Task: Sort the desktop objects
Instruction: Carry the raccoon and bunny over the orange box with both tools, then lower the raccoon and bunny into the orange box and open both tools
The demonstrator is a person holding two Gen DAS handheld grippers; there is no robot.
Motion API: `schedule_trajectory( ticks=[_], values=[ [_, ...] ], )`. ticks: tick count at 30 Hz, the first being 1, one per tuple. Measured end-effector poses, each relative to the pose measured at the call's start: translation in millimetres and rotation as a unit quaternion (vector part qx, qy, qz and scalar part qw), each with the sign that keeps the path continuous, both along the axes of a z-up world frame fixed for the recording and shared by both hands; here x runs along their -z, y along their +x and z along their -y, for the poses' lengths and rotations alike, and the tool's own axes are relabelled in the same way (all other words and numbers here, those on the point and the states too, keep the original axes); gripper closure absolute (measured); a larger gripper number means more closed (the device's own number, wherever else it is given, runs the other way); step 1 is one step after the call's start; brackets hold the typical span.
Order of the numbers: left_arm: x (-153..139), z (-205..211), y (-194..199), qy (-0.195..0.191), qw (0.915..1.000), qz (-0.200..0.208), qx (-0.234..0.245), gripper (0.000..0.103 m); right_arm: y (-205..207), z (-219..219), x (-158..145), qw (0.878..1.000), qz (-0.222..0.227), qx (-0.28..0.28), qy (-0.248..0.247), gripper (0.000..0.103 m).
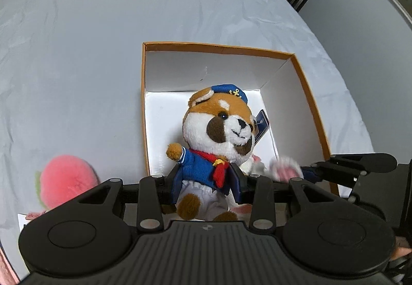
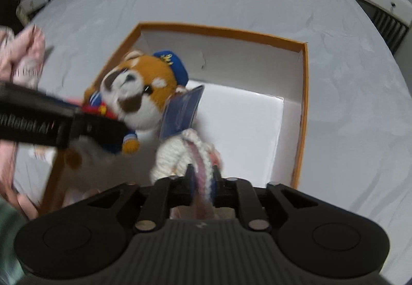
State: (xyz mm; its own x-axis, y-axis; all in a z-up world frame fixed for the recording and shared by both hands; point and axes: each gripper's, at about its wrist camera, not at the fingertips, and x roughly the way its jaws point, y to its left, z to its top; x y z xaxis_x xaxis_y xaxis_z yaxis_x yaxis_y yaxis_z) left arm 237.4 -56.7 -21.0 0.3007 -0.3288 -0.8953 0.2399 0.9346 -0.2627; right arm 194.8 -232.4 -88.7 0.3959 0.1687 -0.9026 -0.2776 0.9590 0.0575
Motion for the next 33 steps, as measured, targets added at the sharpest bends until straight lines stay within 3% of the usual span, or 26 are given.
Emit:
schedule_trajectory(
  ticks=[3,6,11,15,17,22,27,33],
  values=[
    [3.8,7.3,2.3,0.022,0.9998,0.005,0.001,0.06,0.8,-8.5,11.5,0.998,-0.022,-0.053,-0.035,0.064],
    [7.9,9.1,1.6,0.034,0.9994,0.001,0.003,0.06,0.6,-15.9,20.5,0.993,-0.024,-0.091,-0.068,0.064],
    [12.5,13.2,-0.5,0.053,0.9986,0.005,0.004,0.06,5.8,-20.6,35.2,0.99,-0.049,-0.113,-0.066,0.064],
    [15.7,19.2,-2.9,0.074,0.9971,0.014,0.011,0.06,10.9,-17.4,42.2,0.995,-0.051,-0.069,-0.044,0.069],
    [19.0,22.2,-4.5,0.085,0.9963,0.012,0.012,0.06,16.9,-7.3,39.3,0.998,-0.045,-0.015,-0.03,0.072],
    [24.6,36.8,-9.3,0.127,0.9914,0.023,0.021,0.06,24.9,13.4,31.0,0.997,-0.046,0.059,0.023,0.078],
    [28.6,43.5,-5.8,0.149,0.9882,0.007,0.036,0.061,28.2,23.2,34.4,0.995,-0.062,0.069,0.04,0.079],
    [27.9,38.4,-1.1,0.127,0.9907,-0.014,0.046,0.057,29.6,18.5,32.6,0.997,-0.054,0.044,0.031,0.078]
  ],
)
